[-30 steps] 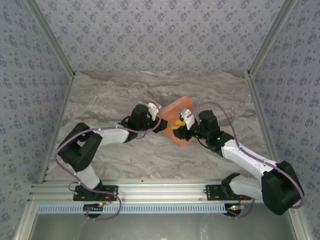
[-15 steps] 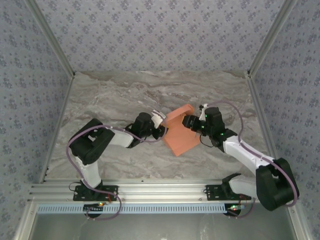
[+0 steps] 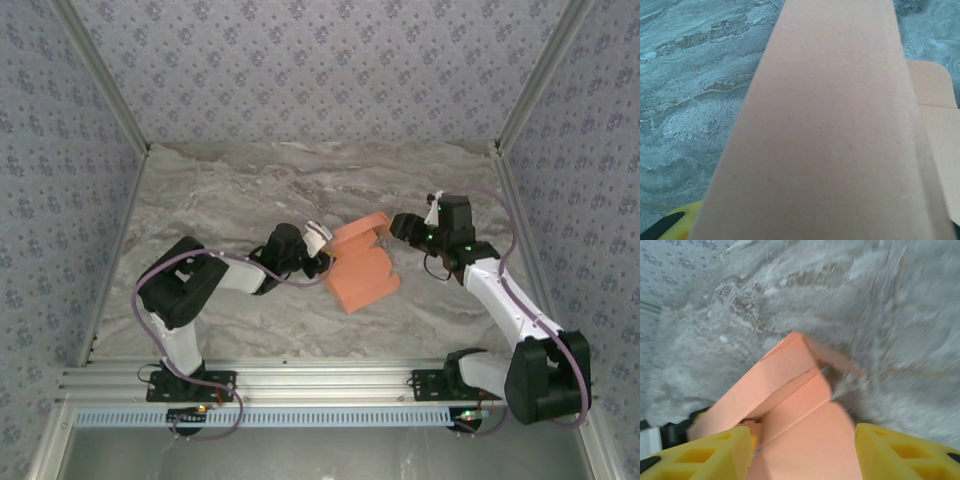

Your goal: Fold the paper box

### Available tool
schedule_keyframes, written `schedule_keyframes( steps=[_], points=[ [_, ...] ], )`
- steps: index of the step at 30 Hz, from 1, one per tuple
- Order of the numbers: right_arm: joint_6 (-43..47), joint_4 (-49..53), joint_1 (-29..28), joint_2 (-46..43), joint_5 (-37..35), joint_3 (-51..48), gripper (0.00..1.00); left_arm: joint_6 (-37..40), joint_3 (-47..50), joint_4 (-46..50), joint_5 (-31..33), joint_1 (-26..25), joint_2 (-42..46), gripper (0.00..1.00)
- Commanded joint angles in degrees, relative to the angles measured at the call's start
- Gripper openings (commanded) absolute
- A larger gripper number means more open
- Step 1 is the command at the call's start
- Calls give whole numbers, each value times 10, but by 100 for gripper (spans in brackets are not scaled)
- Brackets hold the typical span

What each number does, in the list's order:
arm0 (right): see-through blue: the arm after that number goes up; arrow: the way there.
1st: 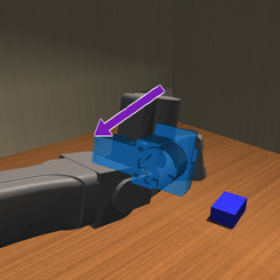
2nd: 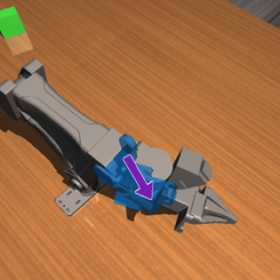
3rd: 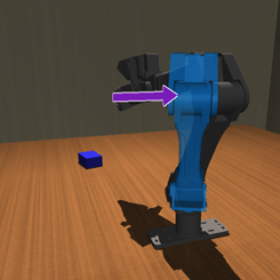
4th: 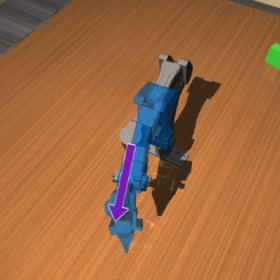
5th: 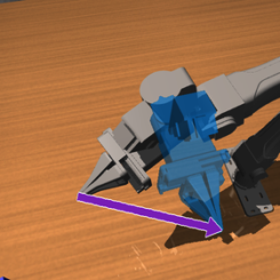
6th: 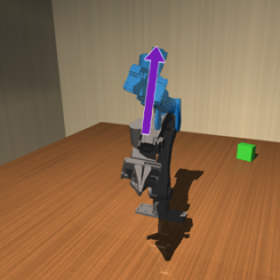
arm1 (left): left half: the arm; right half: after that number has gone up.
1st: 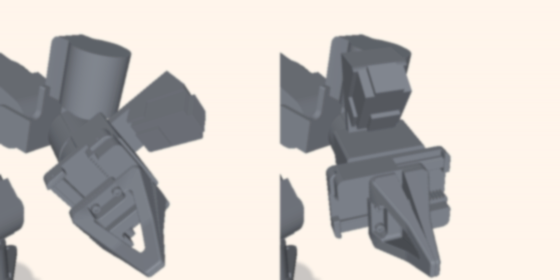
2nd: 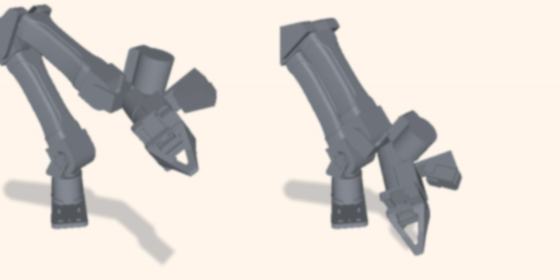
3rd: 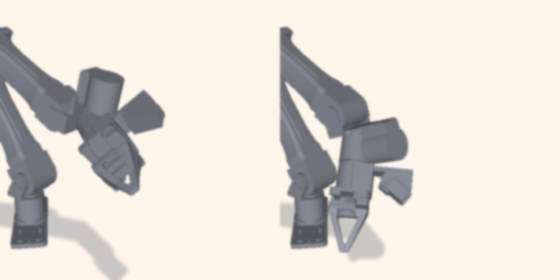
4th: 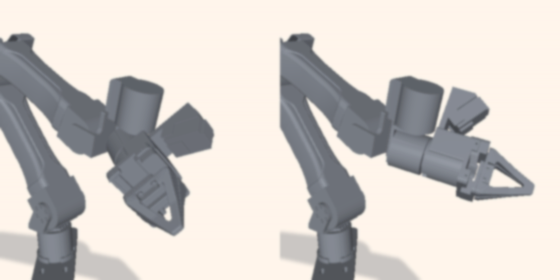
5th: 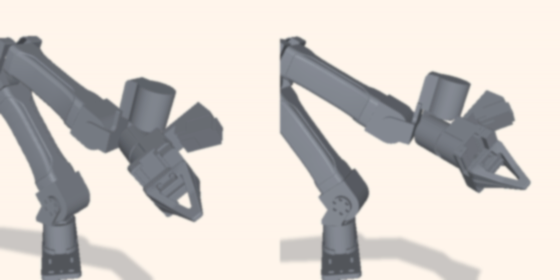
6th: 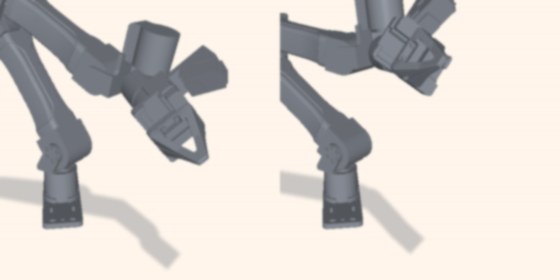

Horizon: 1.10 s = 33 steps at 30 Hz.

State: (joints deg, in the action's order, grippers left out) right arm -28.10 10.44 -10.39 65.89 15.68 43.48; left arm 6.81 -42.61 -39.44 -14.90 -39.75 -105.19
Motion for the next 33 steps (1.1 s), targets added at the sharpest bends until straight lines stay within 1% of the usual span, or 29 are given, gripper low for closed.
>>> schedule_keyframes(
  steps=[1,2,4,6,8,9,11,12,13,14,16,19,21,23,25,28,33],
  points=[
    [206,-27,6,-33,-43,-41,59,-15,-1,-3,-72,23,10,21],
    [232,-63,10,-45,-36,-69,59,-26,0,0,-90,28,17,21],
    [262,-98,21,-58,-19,-94,59,-38,2,13,-113,34,31,21],
    [290,-95,30,-61,6,-92,59,-53,-1,35,-136,39,46,21],
    [336,-75,25,-61,45,-79,58,-72,-22,88,-158,44,47,21],
    [362,-58,16,-60,64,-68,55,-79,-34,110,-182,48,44,21],
    [414,-26,-1,-56,109,-47,47,-92,-44,124,-206,52,39,21],
    [431,-20,-5,-53,144,-40,45,-99,-41,117,-208,52,42,21],
    [443,-26,-7,-52,162,-39,43,-102,-39,114,-208,54,44,21],
    [456,-41,-17,-53,160,-48,43,-102,-37,116,-208,55,49,21],
    [500,-68,-48,-59,120,-71,43,-98,-38,127,-206,54,58,21],
    [563,-113,-98,-73,69,-99,52,-84,-37,143,-209,55,73,21],
    [611,-130,-151,-78,-8,-102,54,-71,-31,145,-206,54,86,21],
    [642,-130,-179,-77,-64,-96,55,-65,-17,129,-206,53,97,21],
    [666,-135,-188,-75,-91,-97,56,-59,-6,118,-204,52,107,21],
    [681,-154,-183,-80,-107,-105,57,-46,-1,120,-205,51,117,21],
    [664,-192,-169,-84,-88,-112,56,-28,-2,136,-193,43,121,21]
  ],
)
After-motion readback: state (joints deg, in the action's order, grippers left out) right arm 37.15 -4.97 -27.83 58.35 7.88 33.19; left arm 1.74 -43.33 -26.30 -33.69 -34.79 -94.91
